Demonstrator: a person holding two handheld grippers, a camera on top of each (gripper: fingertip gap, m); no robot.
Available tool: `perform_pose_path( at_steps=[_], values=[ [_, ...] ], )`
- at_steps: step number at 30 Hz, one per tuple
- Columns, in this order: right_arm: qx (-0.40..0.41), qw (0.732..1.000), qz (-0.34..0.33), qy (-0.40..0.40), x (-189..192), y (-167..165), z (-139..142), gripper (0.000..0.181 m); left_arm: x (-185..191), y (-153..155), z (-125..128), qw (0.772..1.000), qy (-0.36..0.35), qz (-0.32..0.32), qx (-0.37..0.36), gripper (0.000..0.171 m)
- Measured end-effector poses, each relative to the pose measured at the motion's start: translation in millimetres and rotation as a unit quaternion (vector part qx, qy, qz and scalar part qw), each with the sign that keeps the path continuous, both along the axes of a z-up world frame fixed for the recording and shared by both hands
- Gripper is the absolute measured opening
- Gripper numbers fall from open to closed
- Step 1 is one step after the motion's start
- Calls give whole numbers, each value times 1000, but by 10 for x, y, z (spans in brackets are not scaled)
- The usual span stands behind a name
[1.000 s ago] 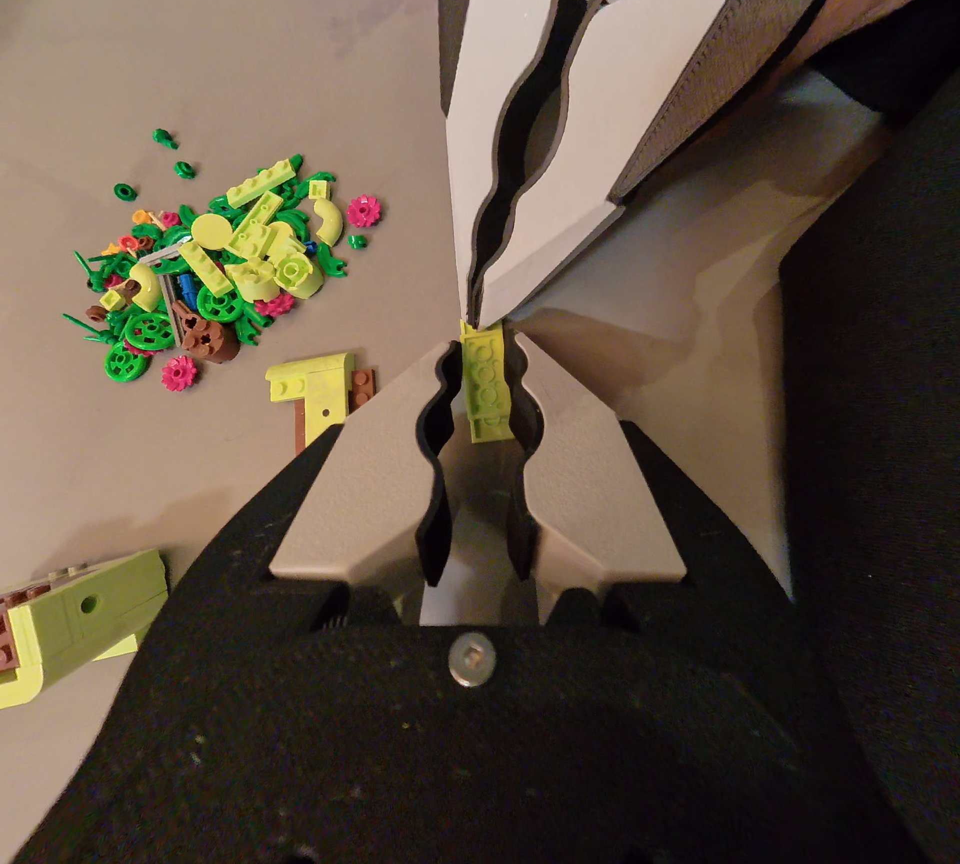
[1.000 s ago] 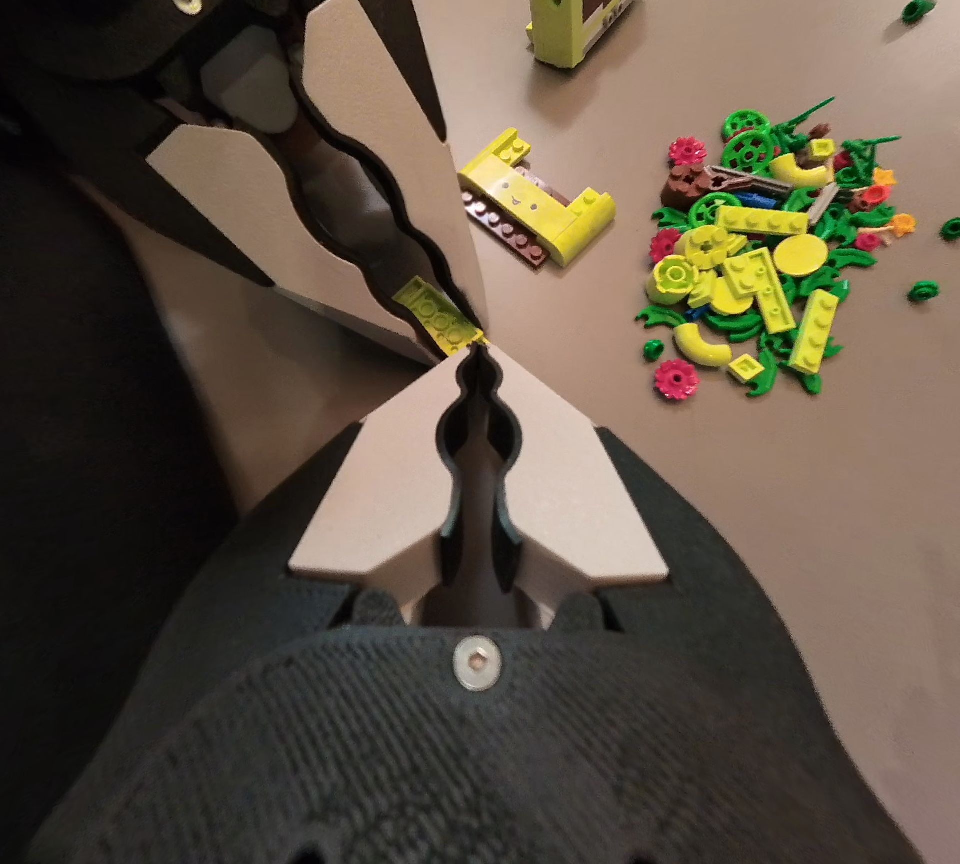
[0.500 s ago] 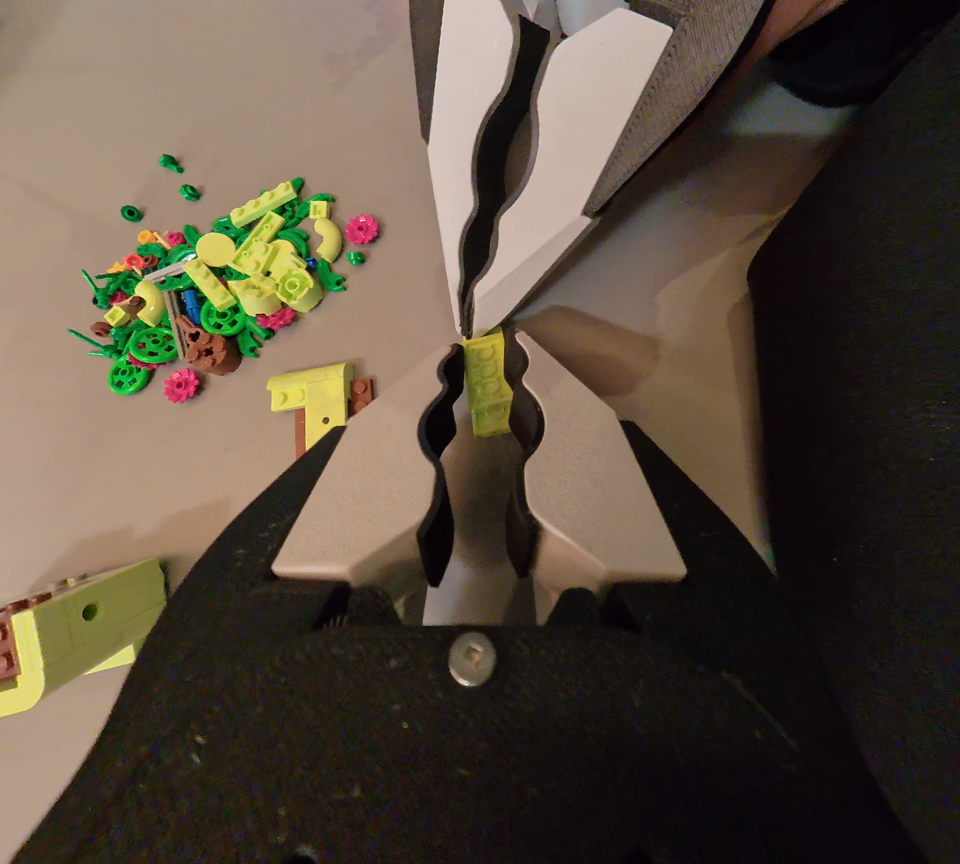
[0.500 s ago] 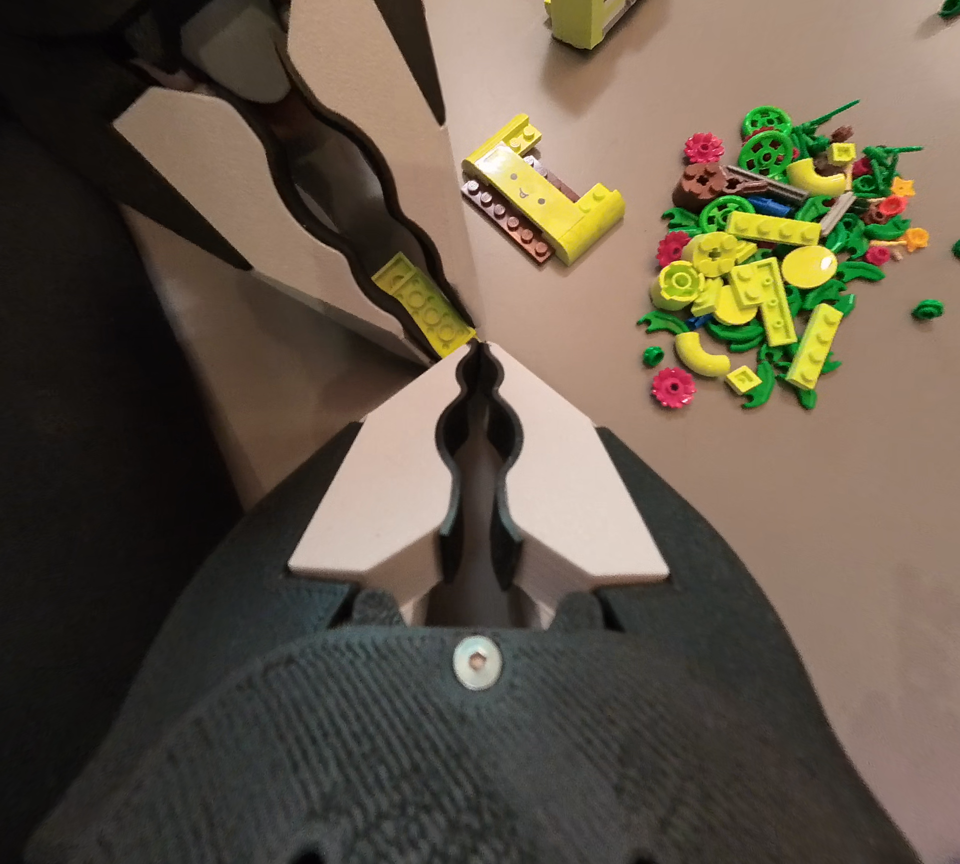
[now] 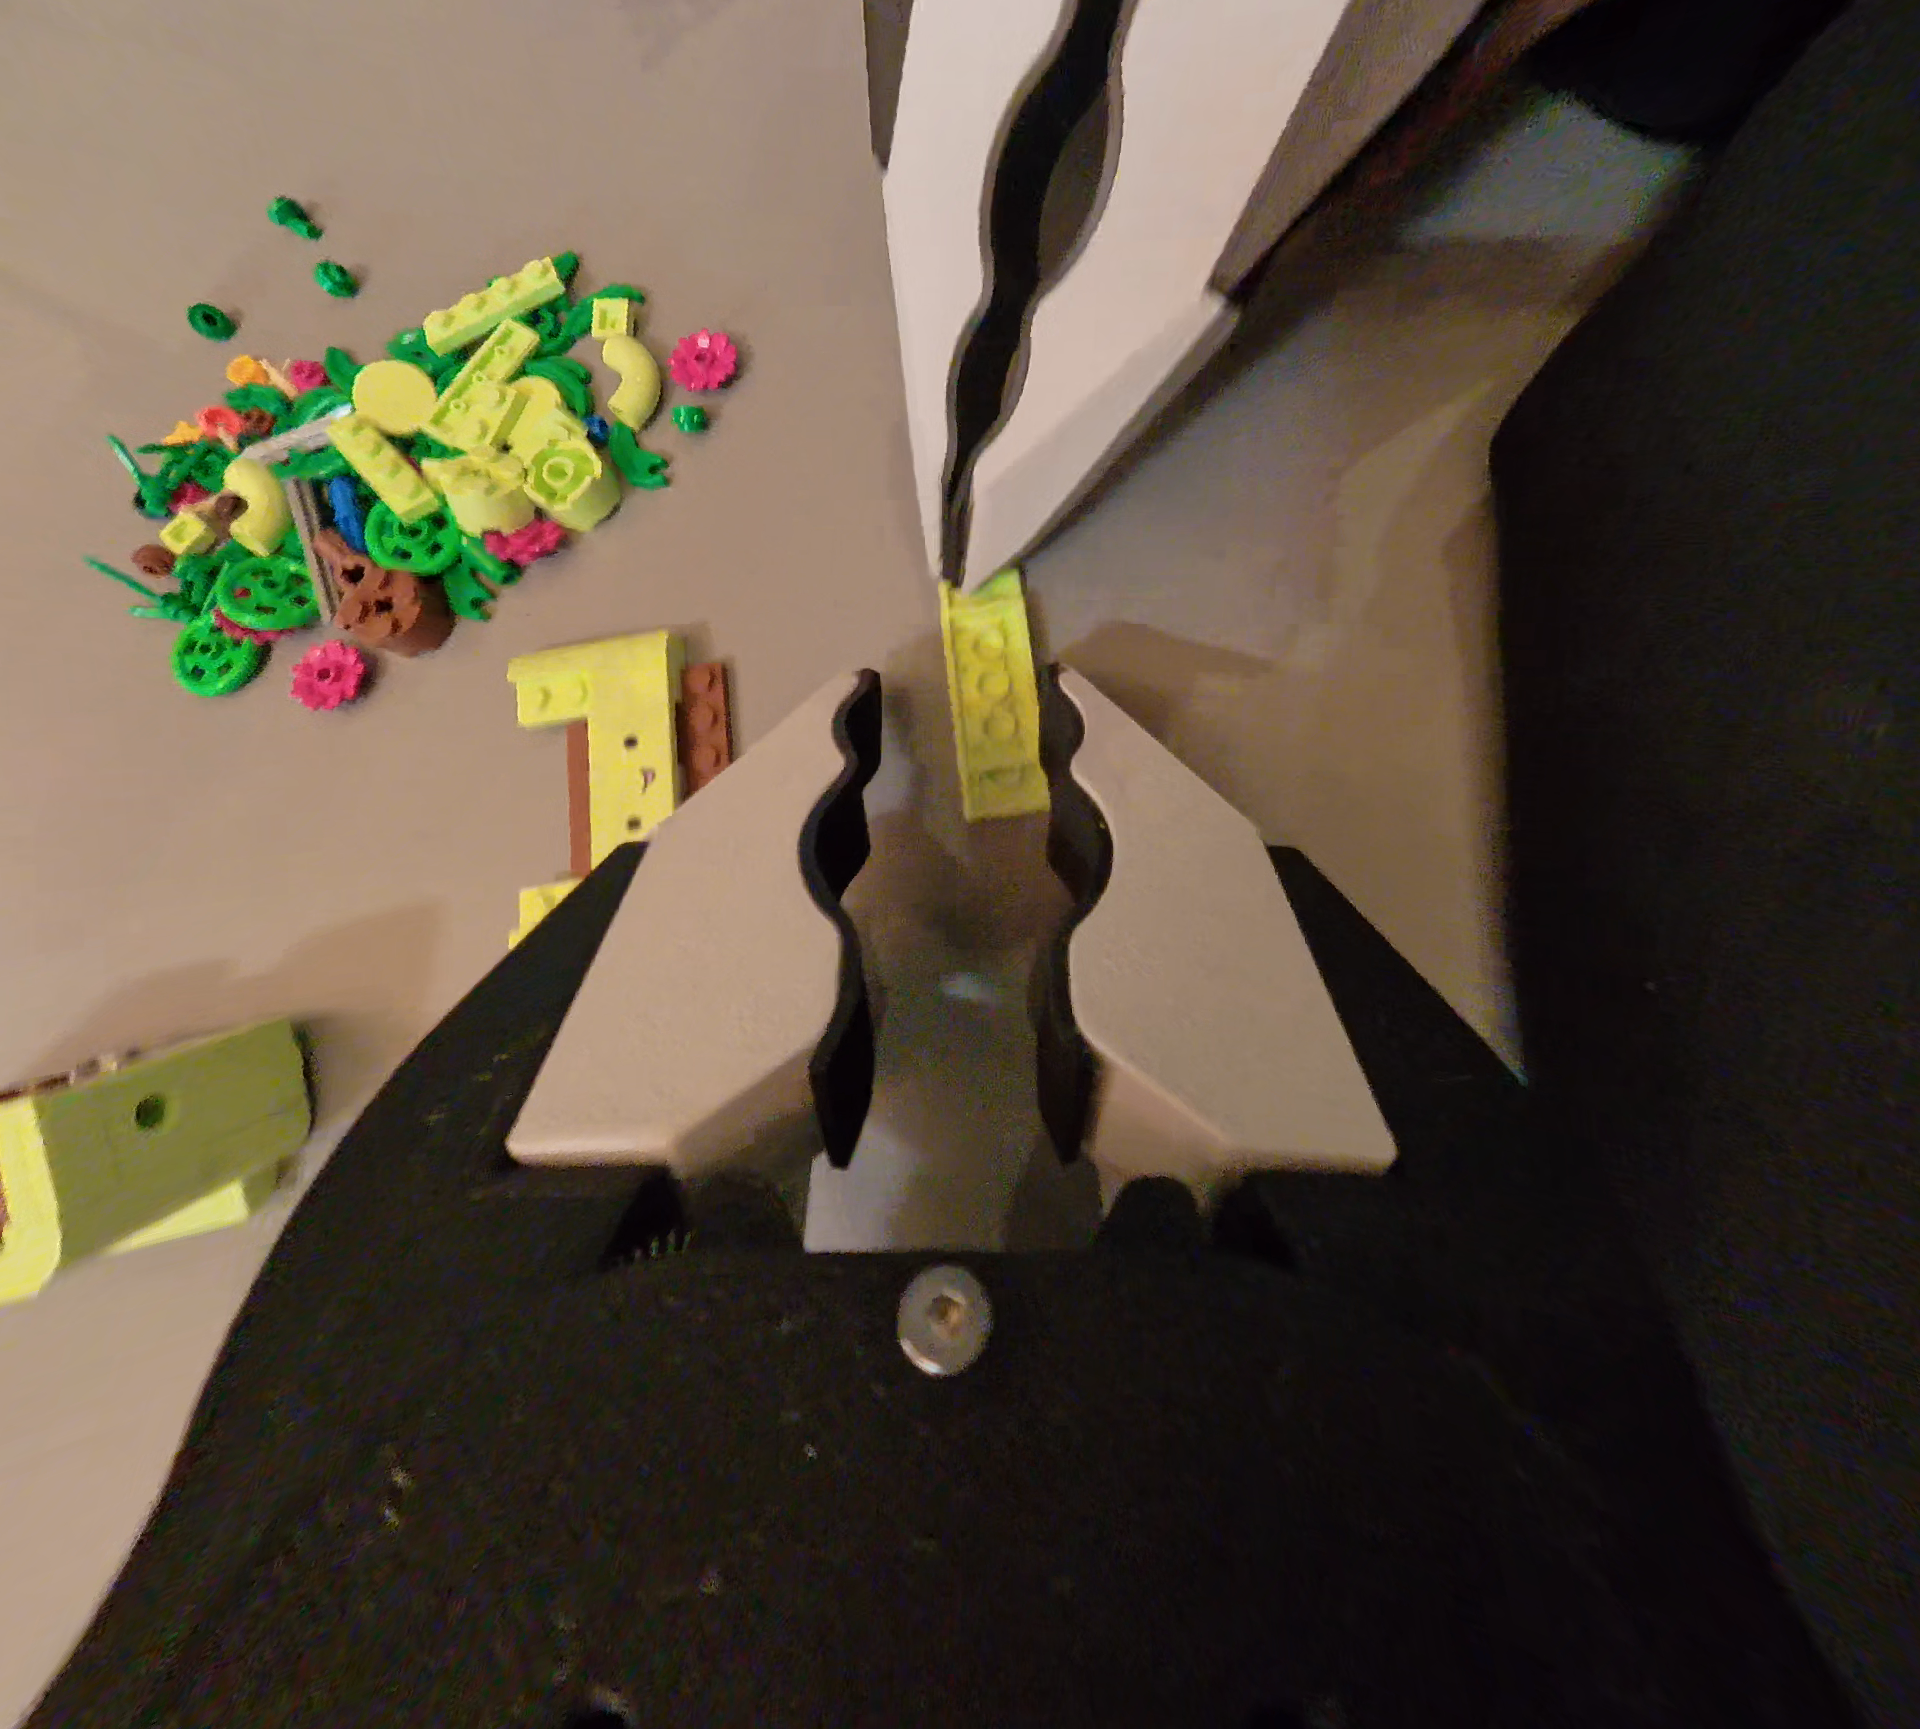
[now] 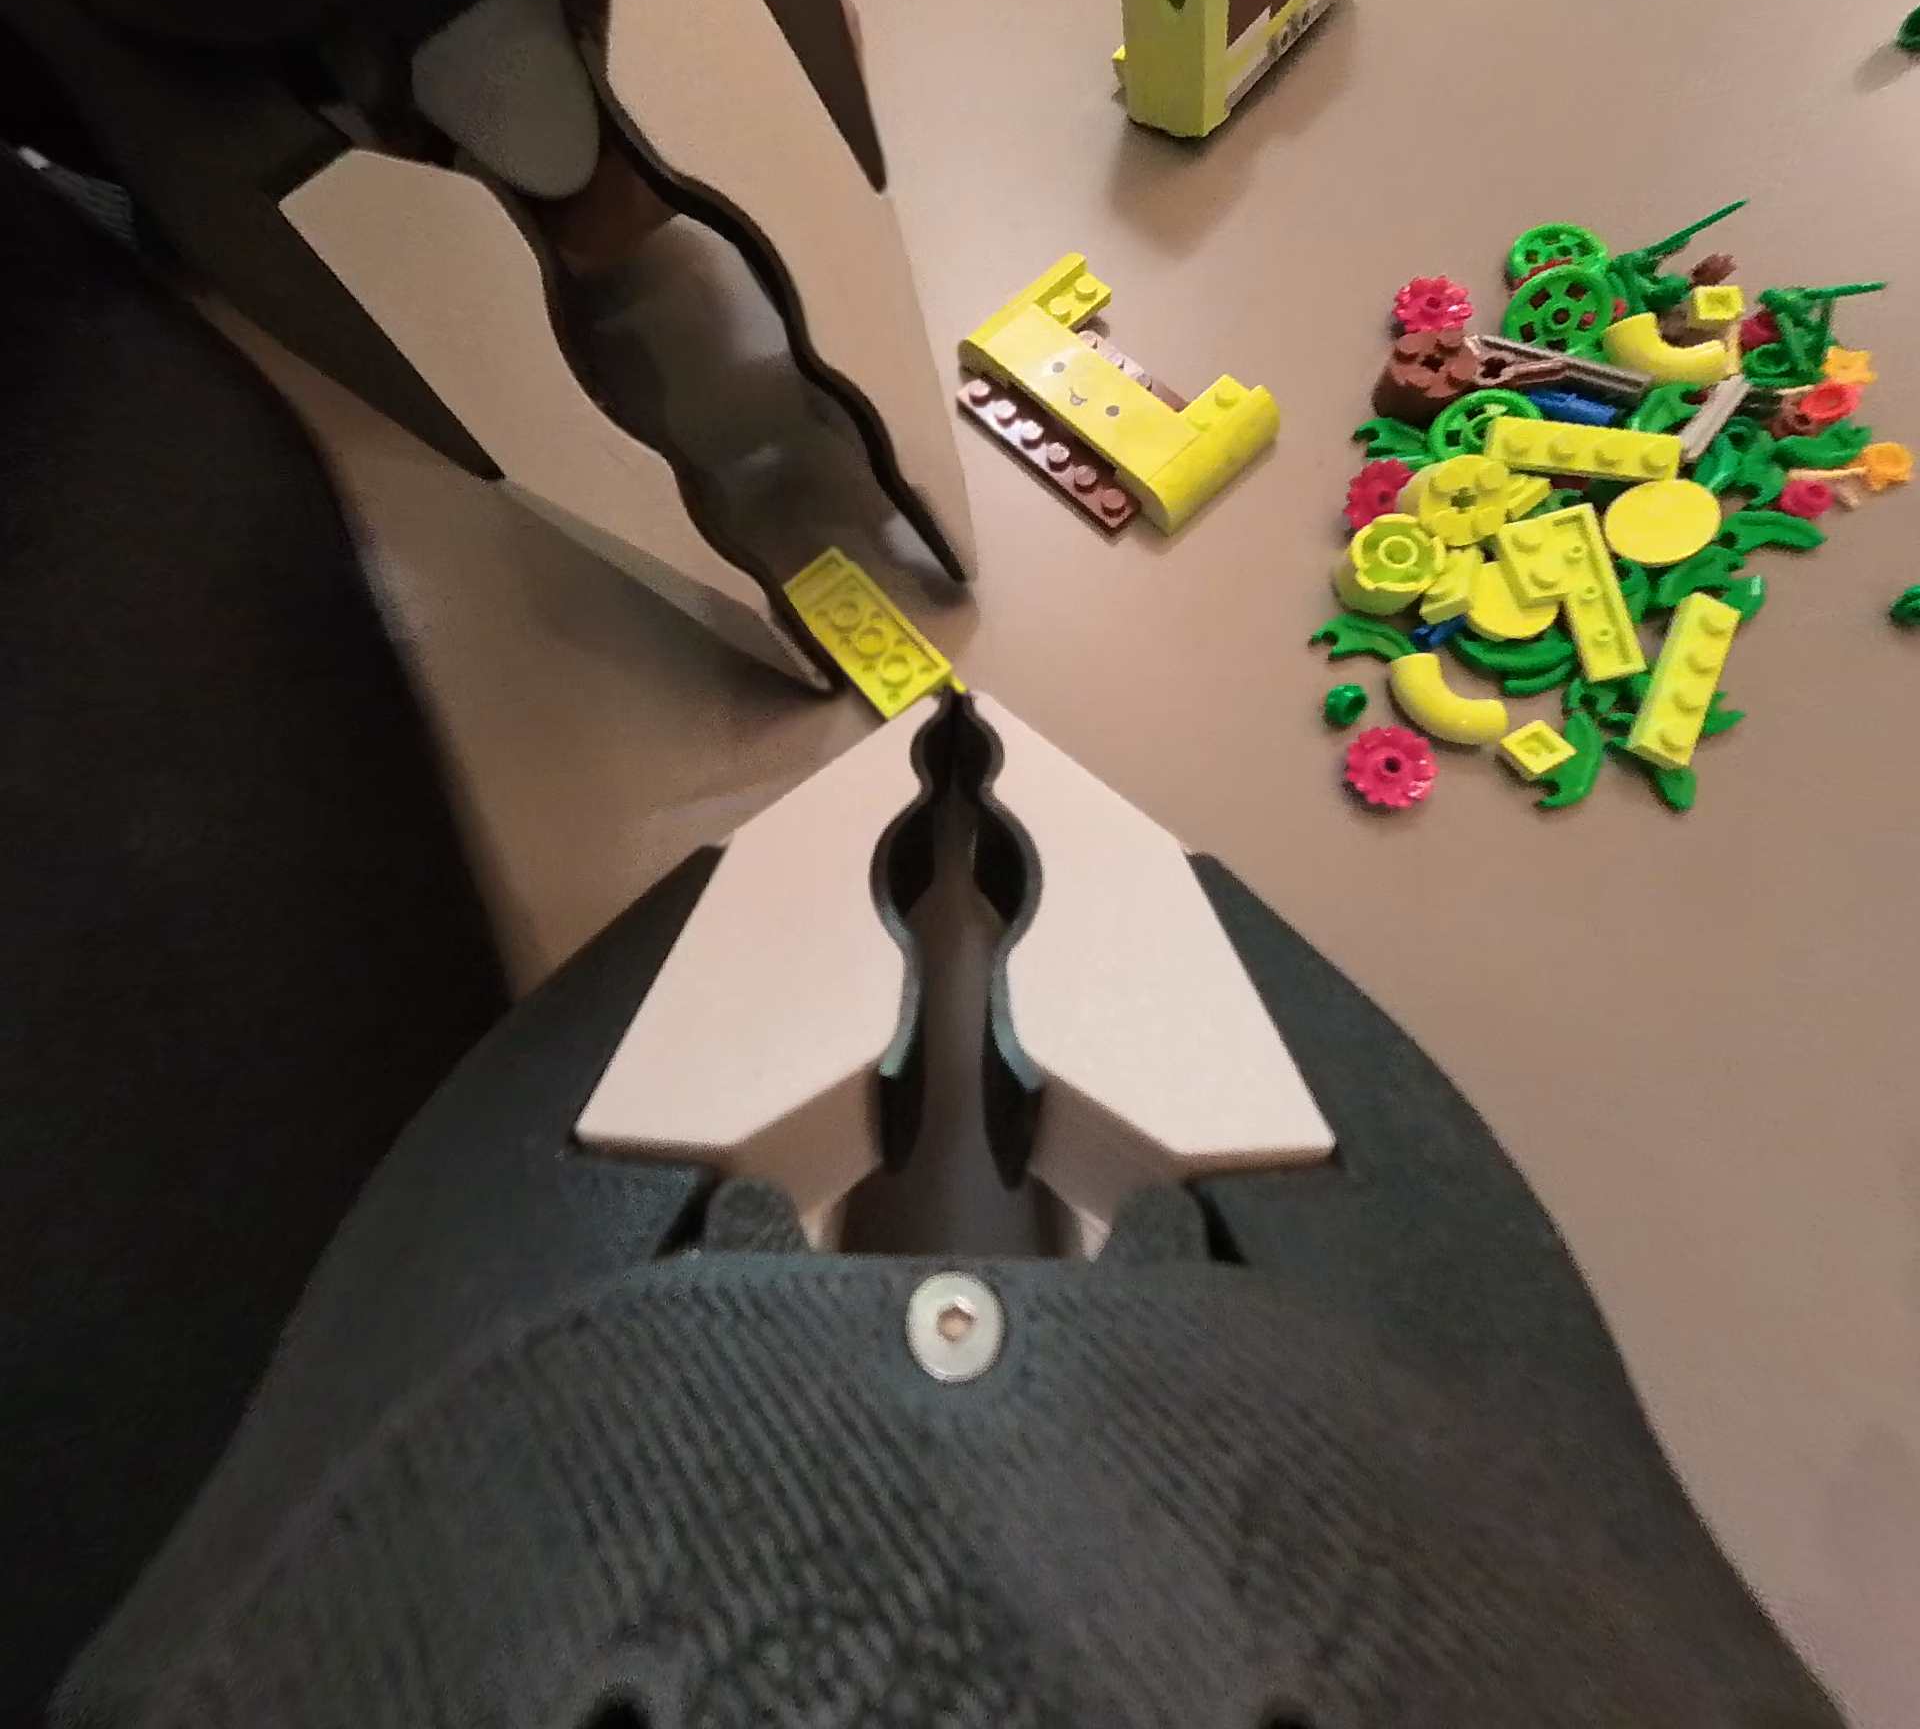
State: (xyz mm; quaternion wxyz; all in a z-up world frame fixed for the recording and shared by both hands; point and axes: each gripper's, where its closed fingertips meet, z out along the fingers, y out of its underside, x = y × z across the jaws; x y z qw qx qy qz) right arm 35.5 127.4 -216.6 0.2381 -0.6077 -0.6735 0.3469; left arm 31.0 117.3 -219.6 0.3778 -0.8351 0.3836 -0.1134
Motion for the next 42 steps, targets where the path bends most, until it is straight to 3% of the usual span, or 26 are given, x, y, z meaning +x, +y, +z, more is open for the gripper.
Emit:
perform_pose_path(
  at_steps=[2,10,15,20,23,42],
  values=[
    [2,1000,6,4,17,-7,11,0,-51,-67,-5,1000,2,6,-1,28],
    [58,993,96,38,8,-102,97,31,-66,-165,-22,1000,-10,0,-22,18],
    [27,984,173,24,-77,-203,42,32,-66,-167,-16,999,-32,1,-43,14],
    [41,970,241,10,-133,-267,-27,15,-49,-187,-17,997,-44,-8,-57,15],
    [47,961,272,12,-133,-299,-24,15,-47,-195,-12,996,-54,-11,-67,14],
    [-26,954,297,26,-37,-339,128,13,34,-236,-9,996,-53,-21,-65,16]
  ],
)
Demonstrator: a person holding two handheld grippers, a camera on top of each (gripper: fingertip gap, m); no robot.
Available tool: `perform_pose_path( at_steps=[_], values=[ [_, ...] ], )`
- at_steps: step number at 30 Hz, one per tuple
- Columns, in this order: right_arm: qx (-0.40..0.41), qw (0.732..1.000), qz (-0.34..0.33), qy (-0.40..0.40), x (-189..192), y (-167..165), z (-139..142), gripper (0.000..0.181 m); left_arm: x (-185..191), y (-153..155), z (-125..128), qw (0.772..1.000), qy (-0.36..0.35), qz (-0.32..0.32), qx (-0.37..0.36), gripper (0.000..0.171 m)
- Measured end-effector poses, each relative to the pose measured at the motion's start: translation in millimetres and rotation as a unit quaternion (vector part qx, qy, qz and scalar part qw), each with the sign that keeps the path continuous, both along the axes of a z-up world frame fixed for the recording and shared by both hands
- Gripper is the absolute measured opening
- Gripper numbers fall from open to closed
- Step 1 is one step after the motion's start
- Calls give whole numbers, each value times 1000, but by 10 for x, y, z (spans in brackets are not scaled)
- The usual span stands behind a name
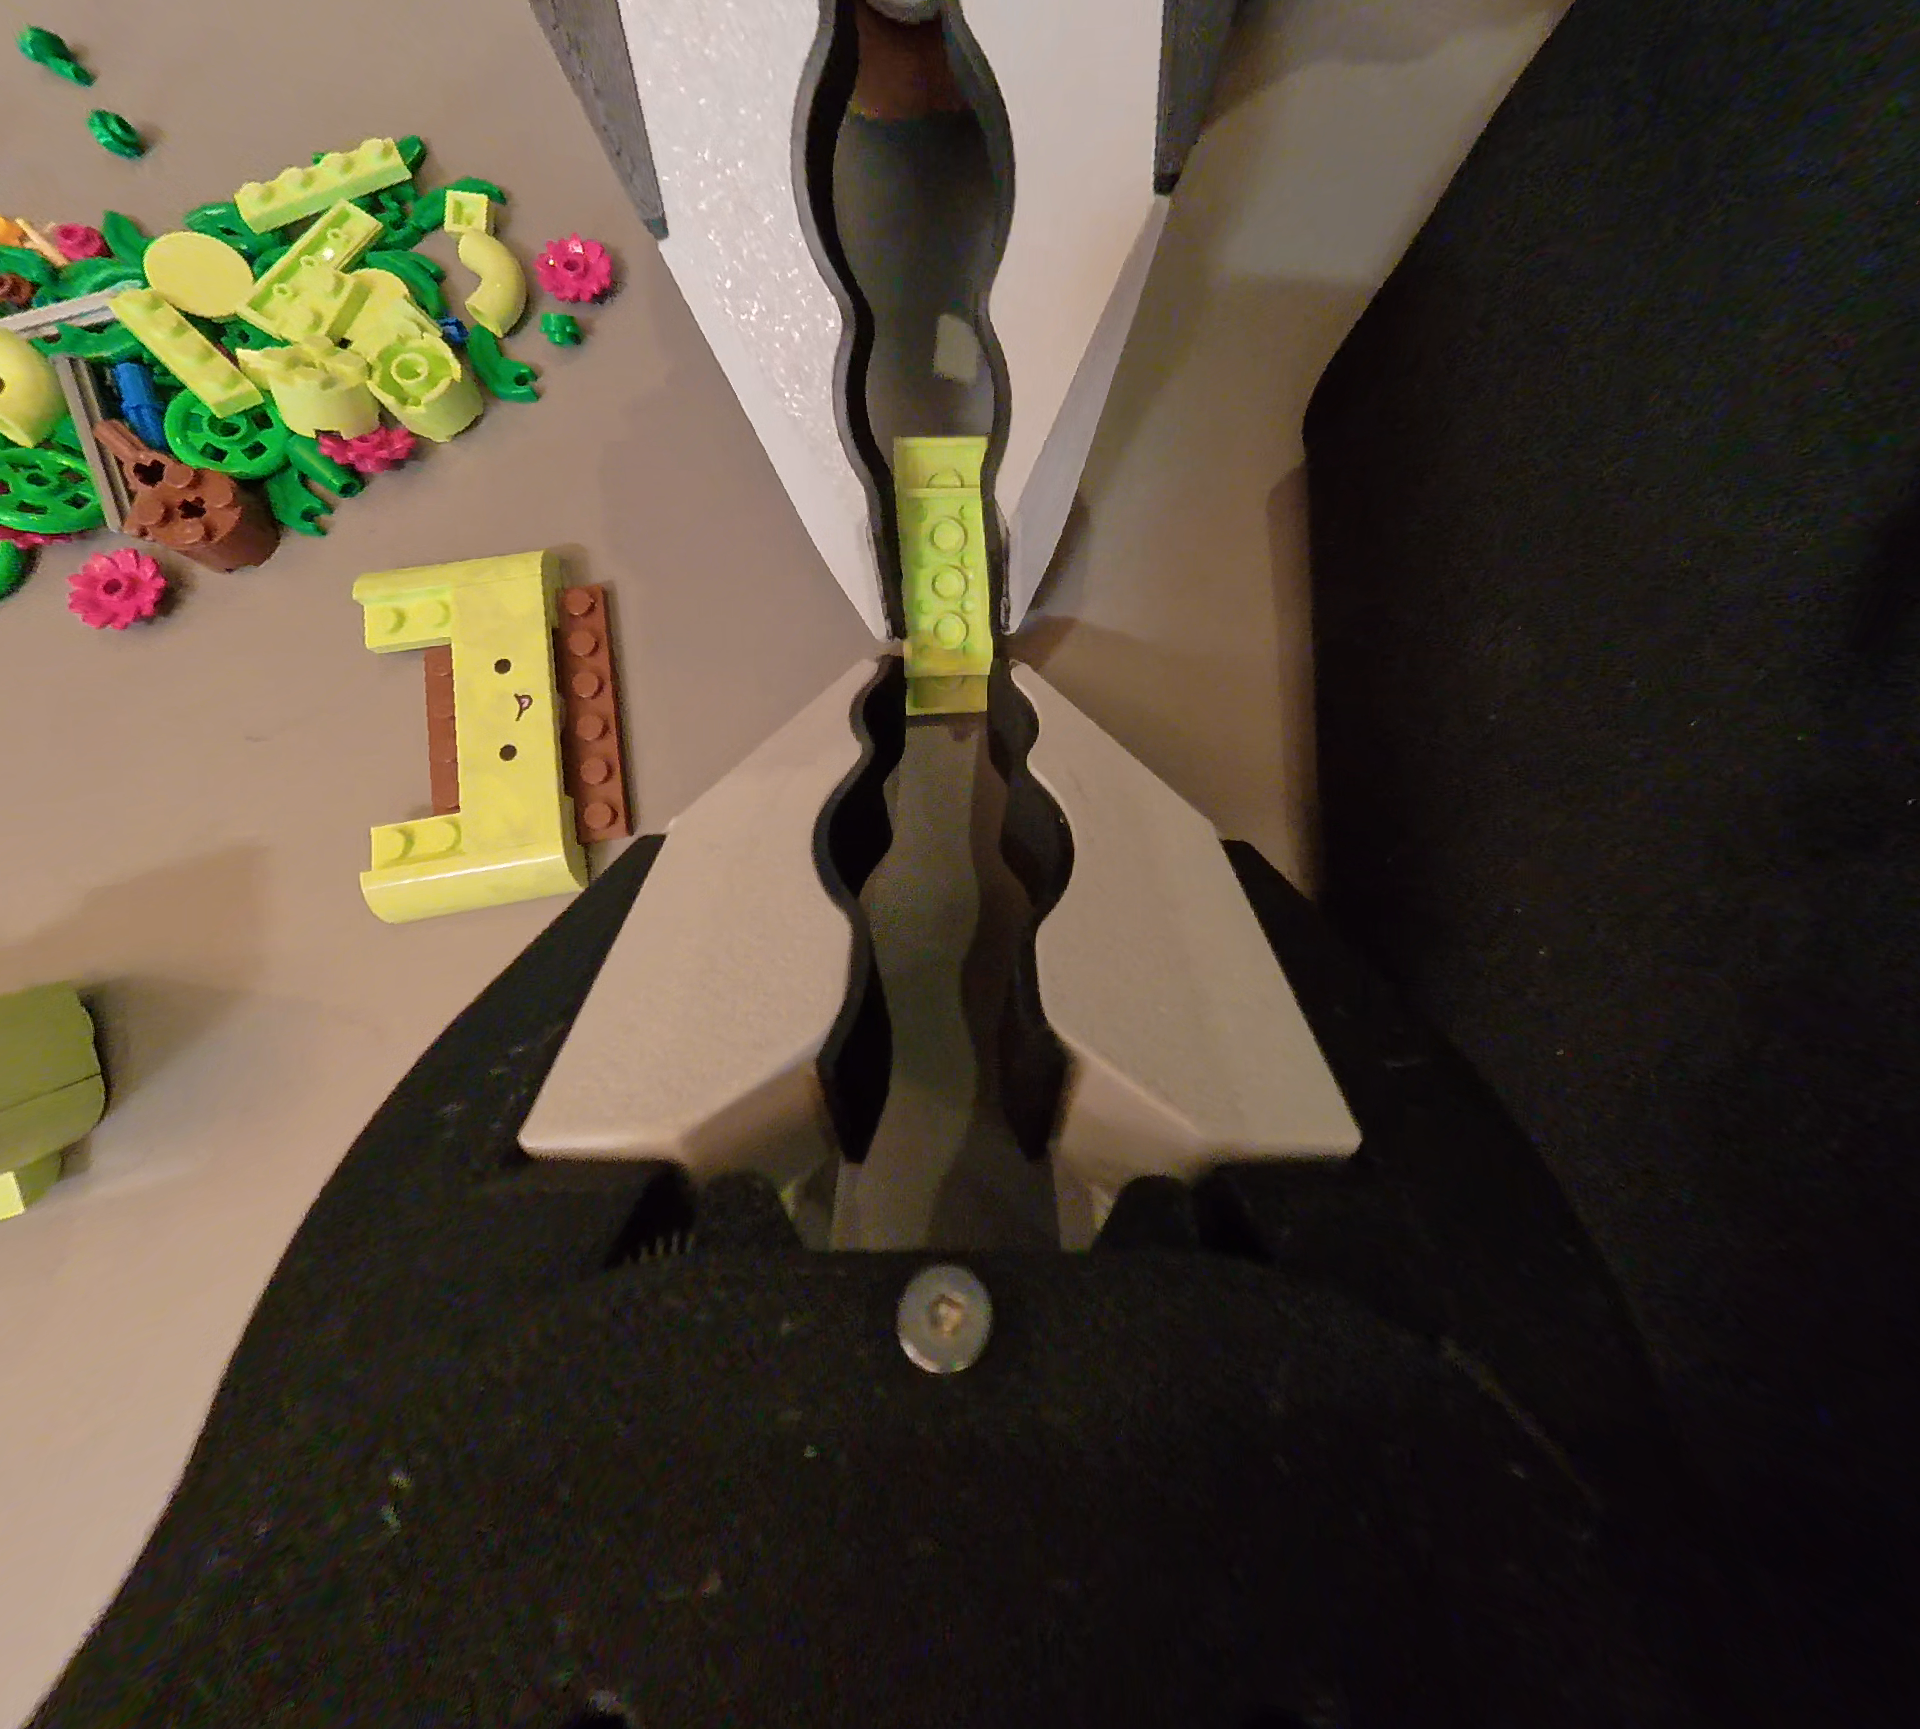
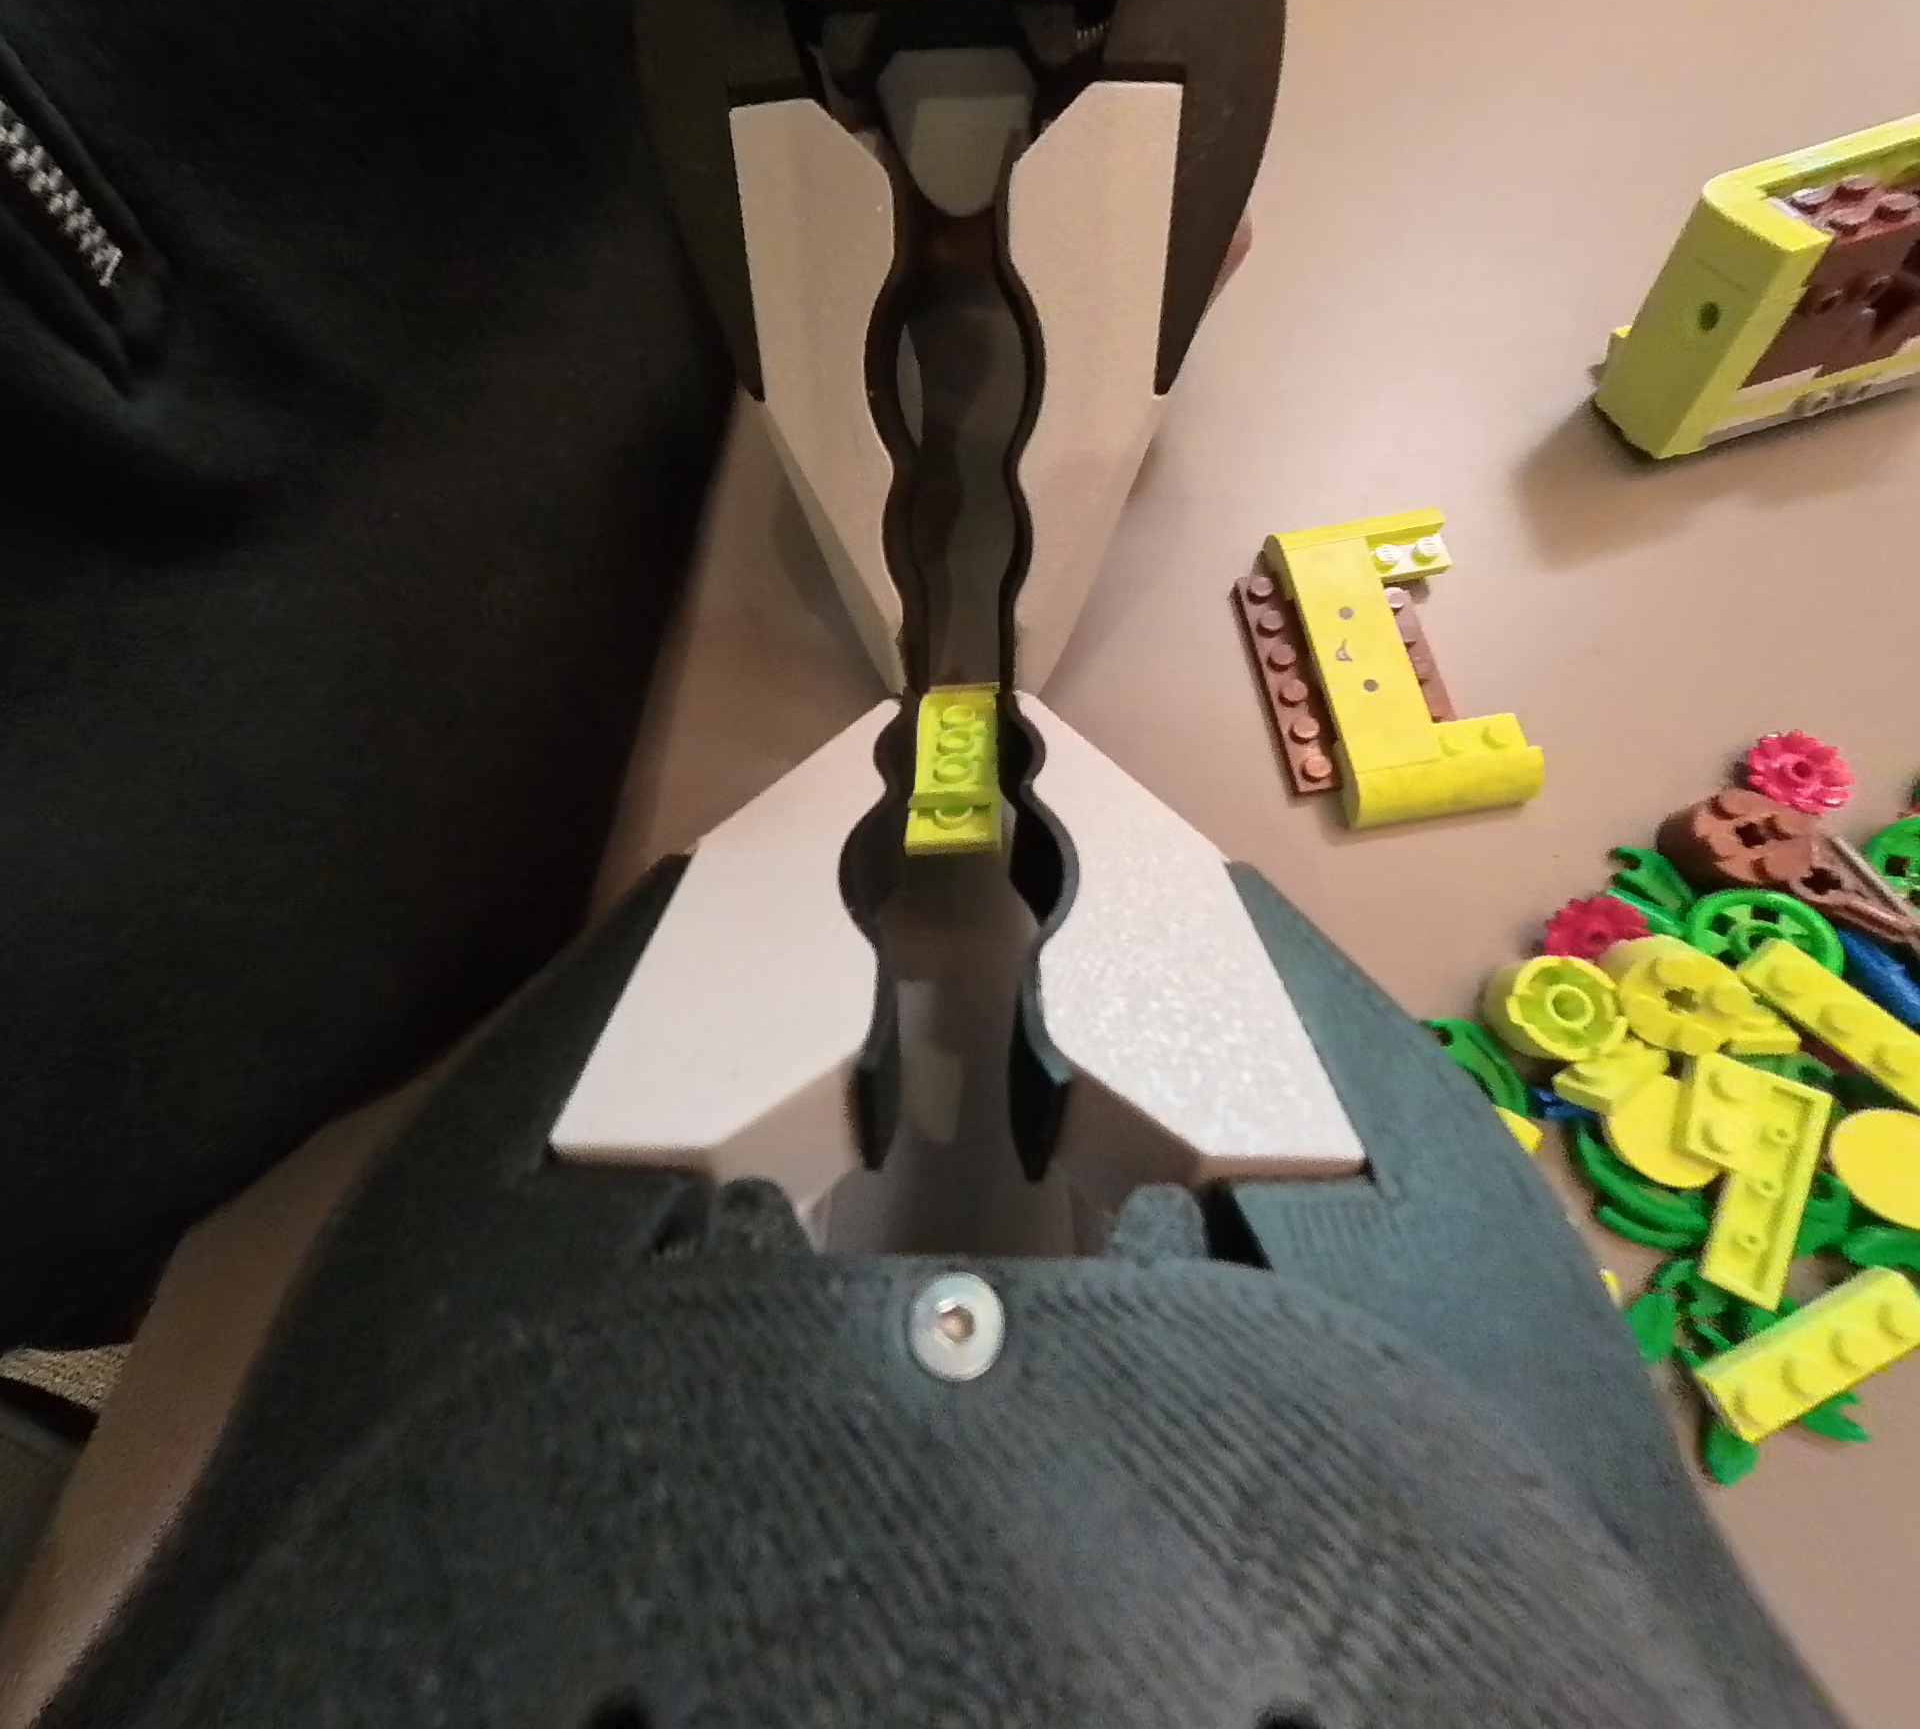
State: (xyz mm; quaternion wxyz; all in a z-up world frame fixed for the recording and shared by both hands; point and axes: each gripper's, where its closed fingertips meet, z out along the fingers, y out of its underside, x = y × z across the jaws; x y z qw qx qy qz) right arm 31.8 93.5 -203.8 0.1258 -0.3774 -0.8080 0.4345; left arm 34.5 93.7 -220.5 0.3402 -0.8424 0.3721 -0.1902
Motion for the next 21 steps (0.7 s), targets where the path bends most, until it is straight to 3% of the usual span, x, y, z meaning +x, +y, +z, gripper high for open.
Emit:
perform_pose_path(
  at_steps=[1,2,4,7,12,16,21],
  values=[
    [-4,1000,-1,-2,3,-1,8,13,2,-2,0,1000,0,-1,0,16],
    [-32,999,0,15,-6,-19,132,0,14,-20,-13,1000,0,-5,-6,16],
    [-158,985,-3,67,-50,-91,565,0,9,-19,-23,1000,4,-5,-7,16],
    [-16,997,-51,52,-45,145,261,3,6,-22,-15,1000,-6,-5,-15,15],
    [-50,993,-106,23,178,225,165,29,2,-19,7,1000,-20,-4,-19,14],
    [-17,987,-148,55,194,291,170,43,-122,207,276,989,13,24,147,14],
    [-79,970,-207,97,44,493,399,30,-295,377,415,920,189,21,342,14]
  ],
)
